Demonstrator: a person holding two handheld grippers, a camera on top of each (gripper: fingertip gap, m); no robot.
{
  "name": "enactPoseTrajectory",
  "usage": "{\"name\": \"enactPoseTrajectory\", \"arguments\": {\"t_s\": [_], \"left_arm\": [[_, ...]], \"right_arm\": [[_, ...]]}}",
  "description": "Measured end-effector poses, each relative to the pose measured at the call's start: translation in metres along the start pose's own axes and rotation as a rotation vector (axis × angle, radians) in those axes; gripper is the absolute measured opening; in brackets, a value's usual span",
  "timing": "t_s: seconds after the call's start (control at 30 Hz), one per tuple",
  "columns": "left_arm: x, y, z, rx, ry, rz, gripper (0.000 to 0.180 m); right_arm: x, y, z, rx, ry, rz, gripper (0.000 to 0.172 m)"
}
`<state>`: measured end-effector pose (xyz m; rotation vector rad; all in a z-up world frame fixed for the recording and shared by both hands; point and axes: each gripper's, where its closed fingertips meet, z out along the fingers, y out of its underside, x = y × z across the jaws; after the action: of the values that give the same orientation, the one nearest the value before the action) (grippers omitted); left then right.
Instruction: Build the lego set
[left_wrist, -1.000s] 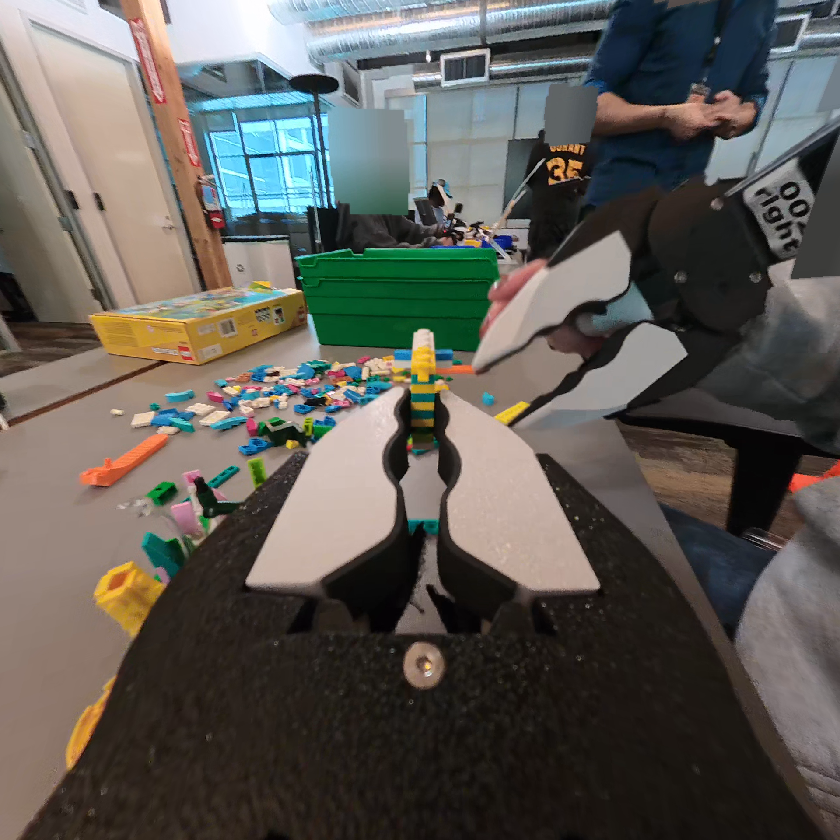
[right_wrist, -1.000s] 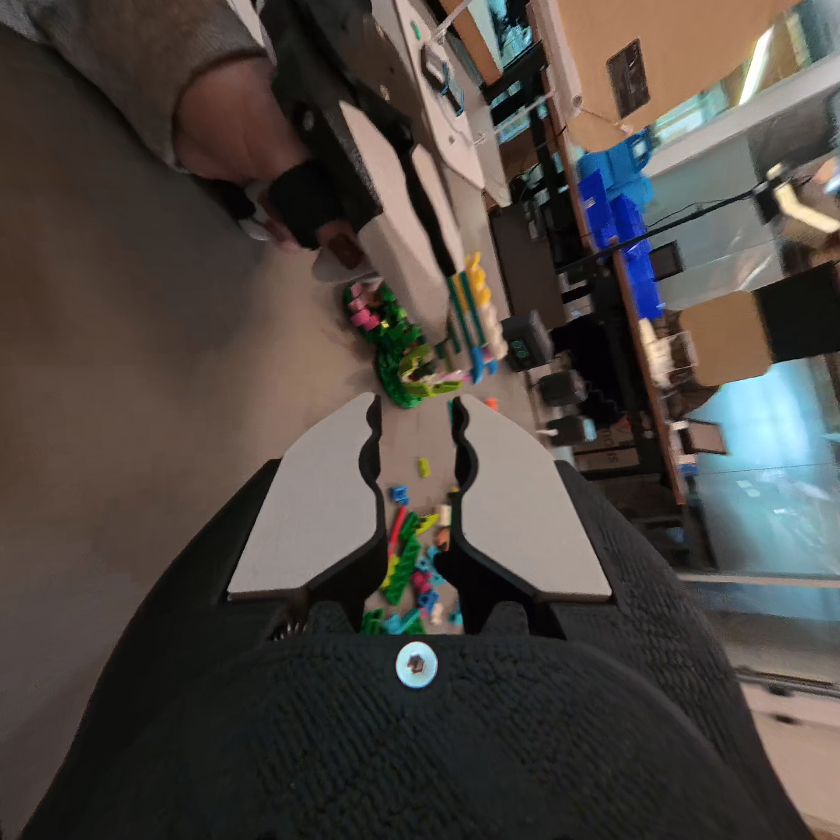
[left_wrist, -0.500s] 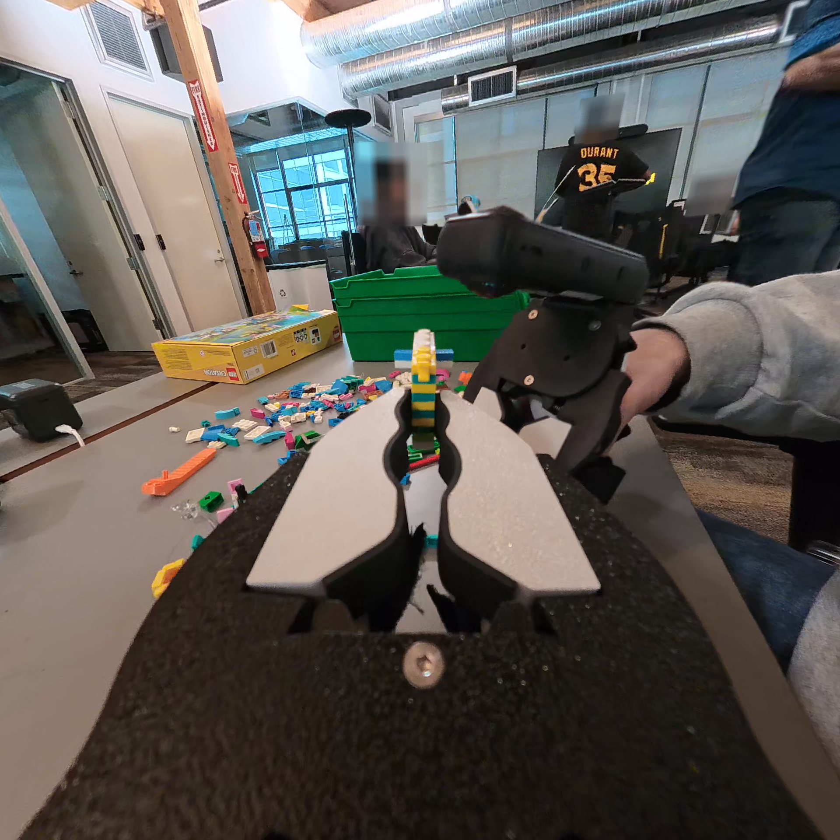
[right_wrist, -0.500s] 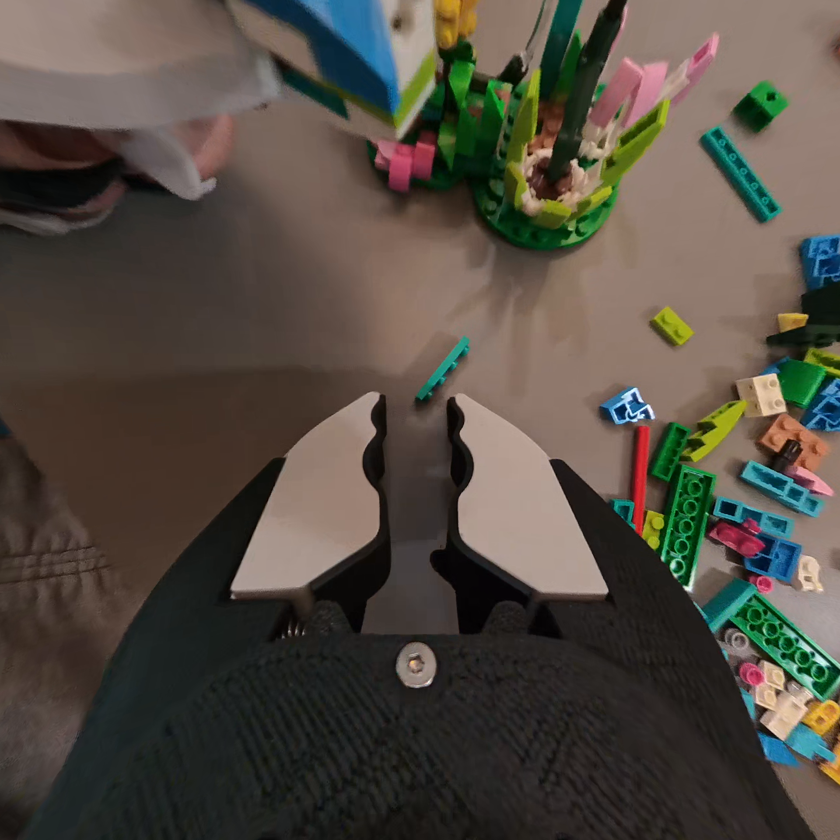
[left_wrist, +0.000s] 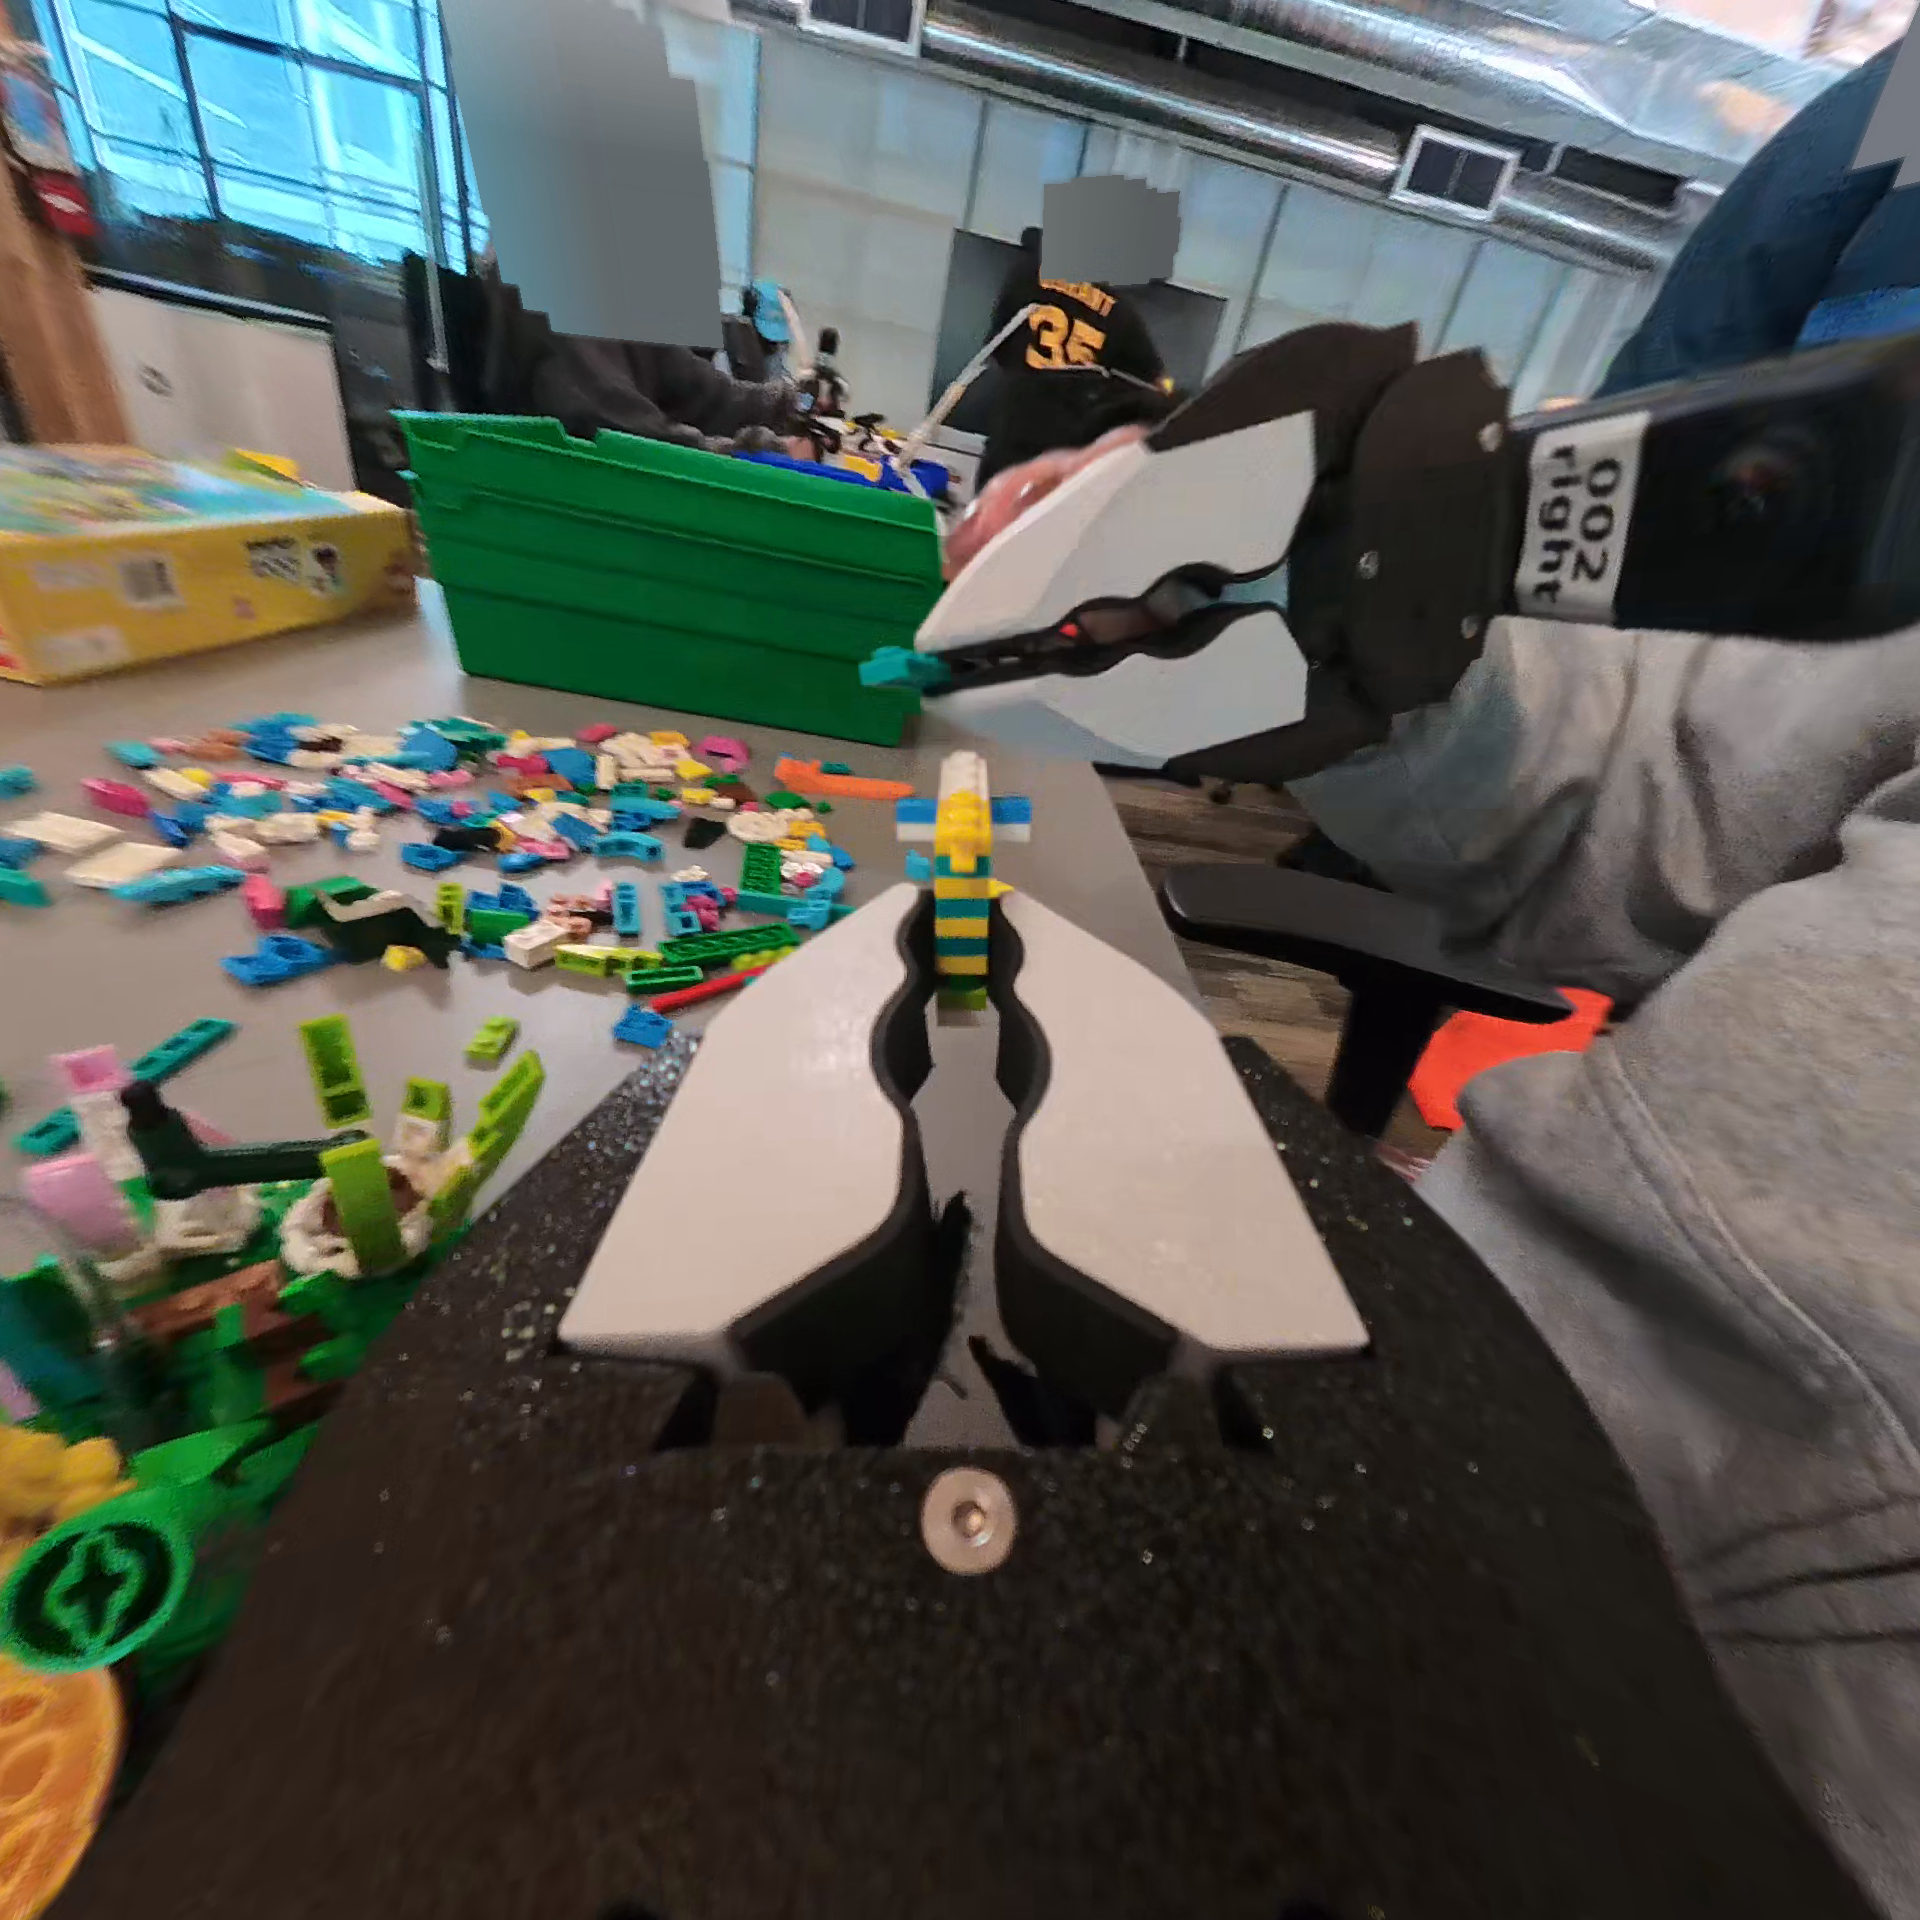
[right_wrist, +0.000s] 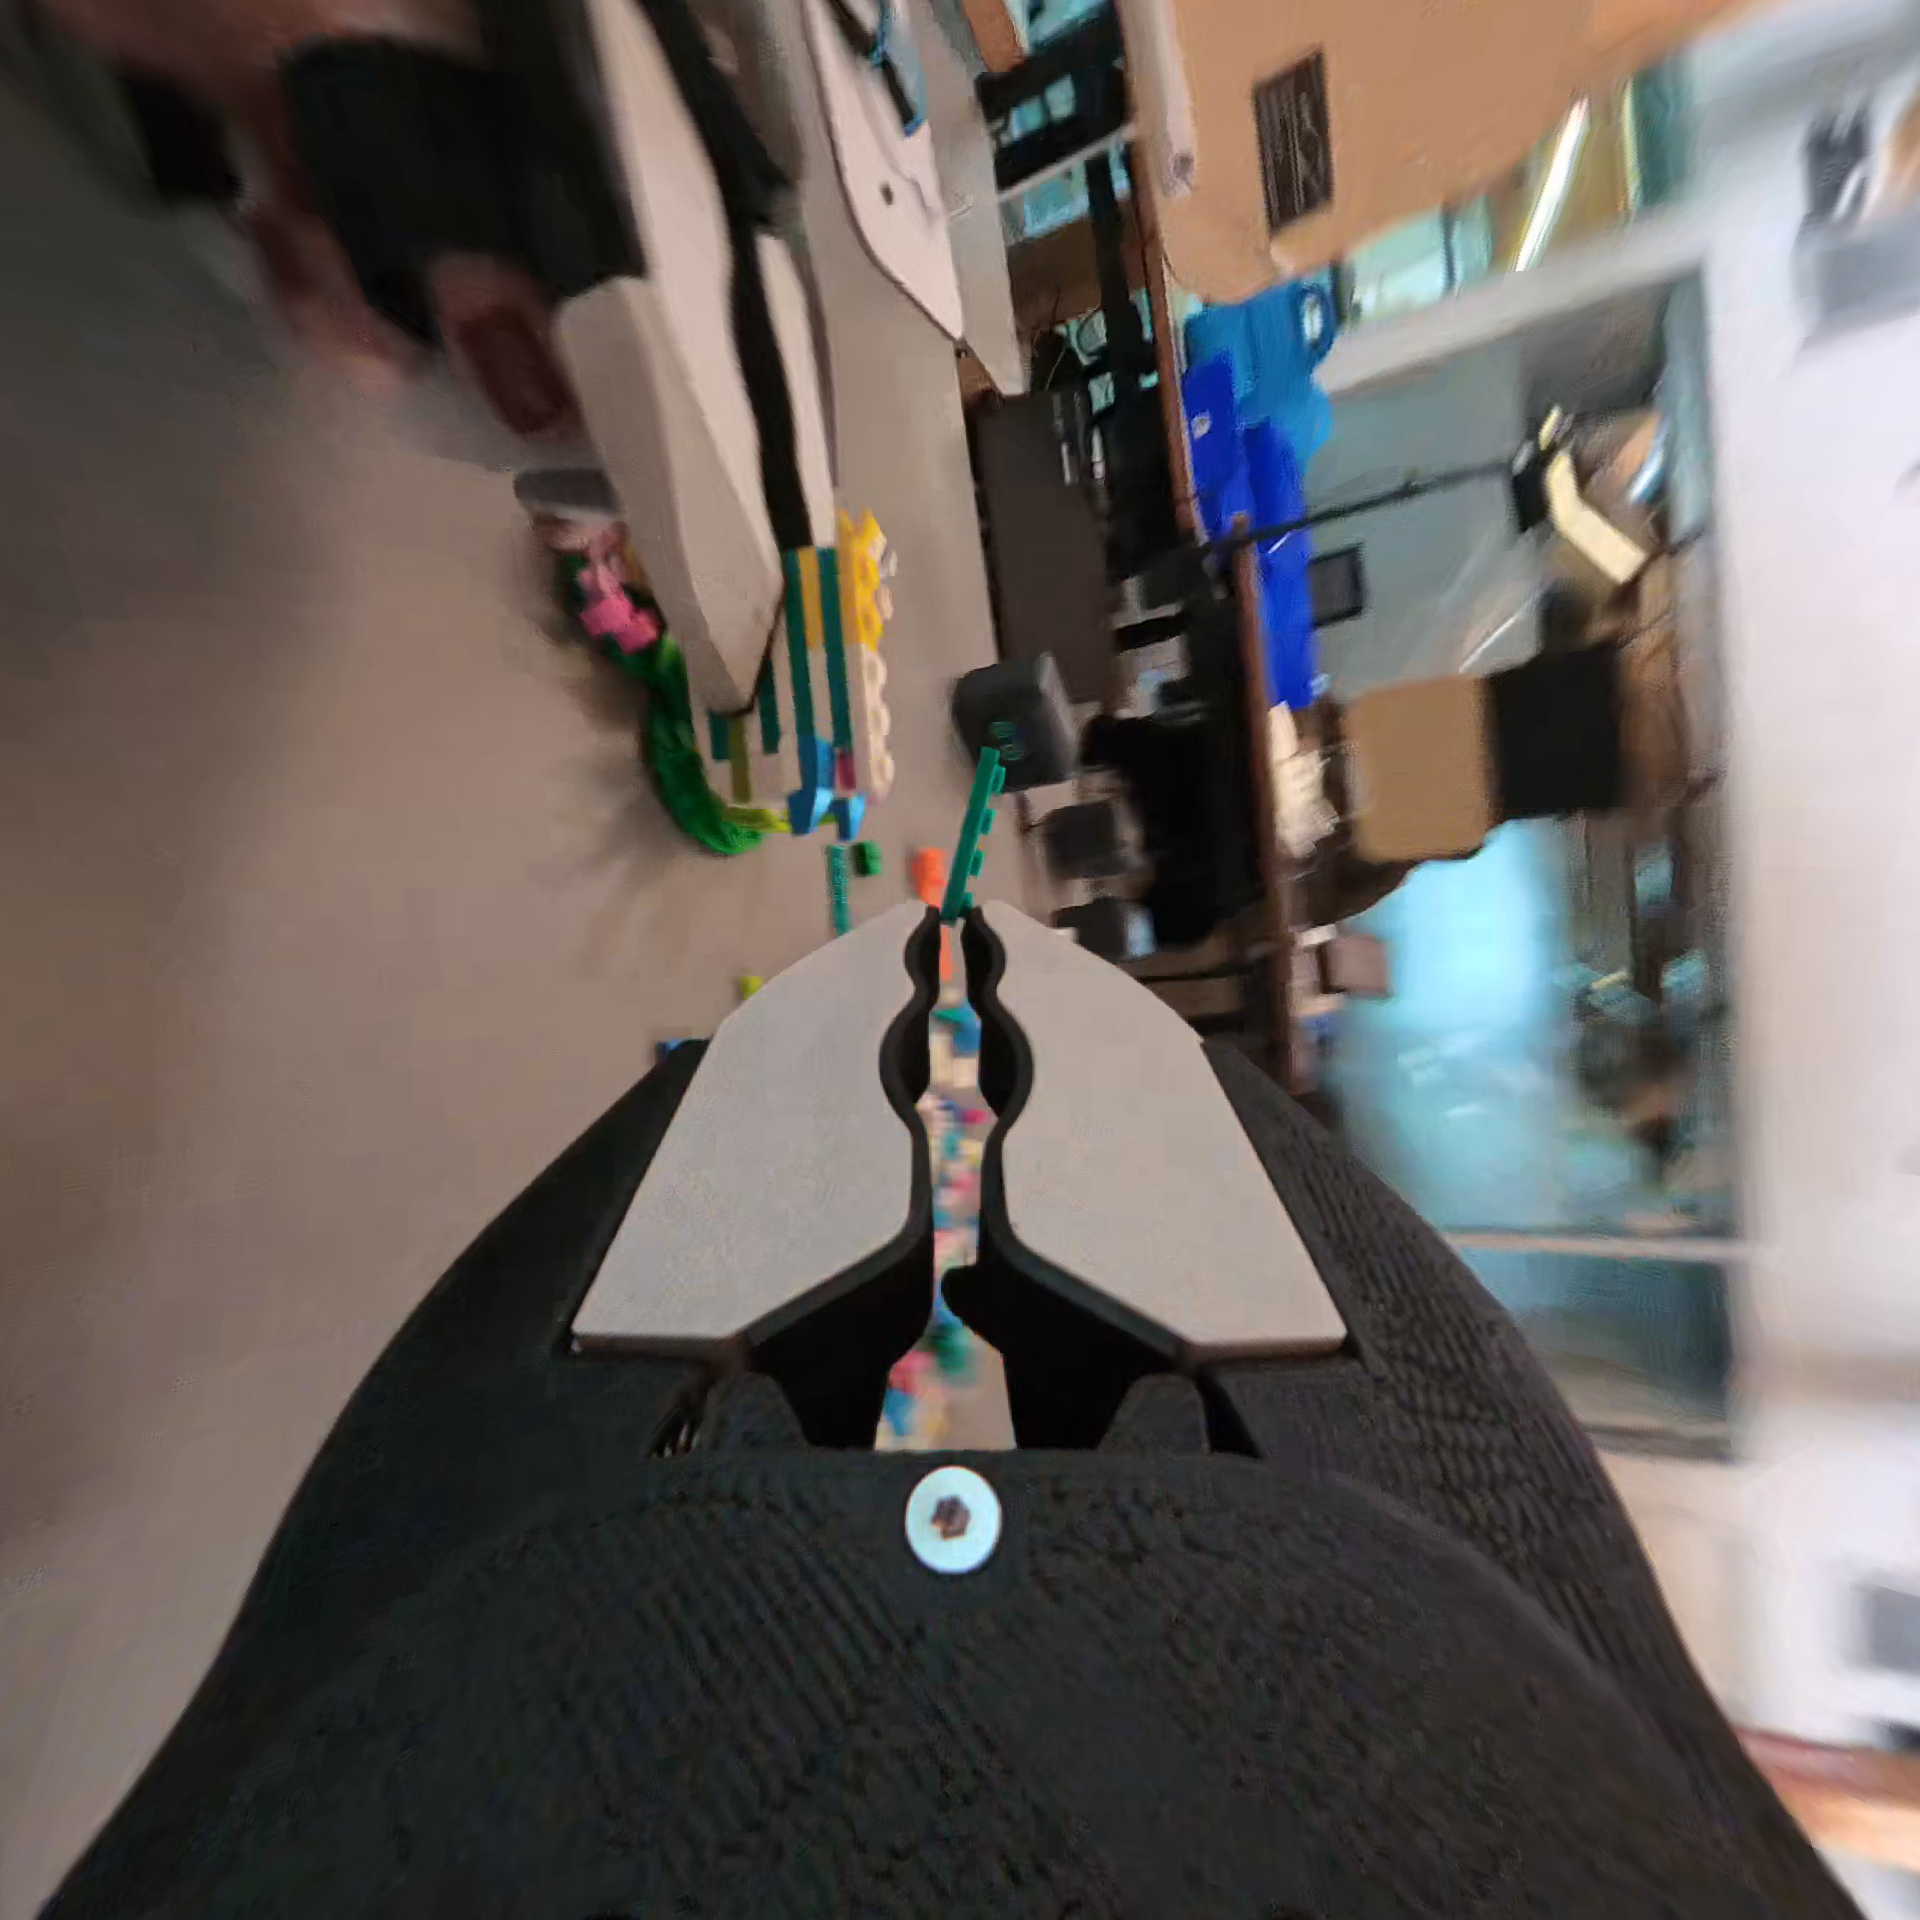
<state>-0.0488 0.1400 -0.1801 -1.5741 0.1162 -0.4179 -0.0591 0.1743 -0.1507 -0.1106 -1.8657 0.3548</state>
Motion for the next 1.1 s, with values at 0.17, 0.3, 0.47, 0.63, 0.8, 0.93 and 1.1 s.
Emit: {"name": "enactPoseTrajectory", "arguments": {"t_s": [0.17, 0.3, 0.47, 0.63, 0.8, 0.93, 1.1], "left_arm": [[0.006, 0.011, 0.004, -0.060, 0.039, 0.026, 0.009], [0.007, 0.013, 0.005, -0.066, 0.045, 0.040, 0.009], [0.007, 0.011, 0.005, -0.048, 0.045, 0.052, 0.008], [0.008, 0.011, 0.005, -0.040, 0.045, 0.063, 0.008], [0.008, 0.006, 0.003, -0.011, 0.043, 0.080, 0.008], [0.009, 0.004, 0.002, 0.004, 0.036, 0.103, 0.008], [0.010, 0.004, 0.002, 0.011, 0.037, 0.120, 0.009]], "right_arm": [[-0.010, -0.017, -0.003, 0.002, -0.119, -0.357, 0.001], [-0.008, -0.025, -0.005, -0.005, -0.175, -0.459, 0.001], [-0.009, -0.032, -0.003, -0.021, -0.174, -0.504, 0.001], [-0.012, -0.032, -0.002, -0.020, -0.159, -0.551, 0.002], [-0.013, -0.034, -0.004, -0.011, -0.110, -0.661, 0.002], [-0.014, -0.035, -0.006, -0.010, -0.074, -0.746, 0.001], [-0.018, -0.035, -0.007, 0.001, -0.066, -0.813, 0.001]]}}
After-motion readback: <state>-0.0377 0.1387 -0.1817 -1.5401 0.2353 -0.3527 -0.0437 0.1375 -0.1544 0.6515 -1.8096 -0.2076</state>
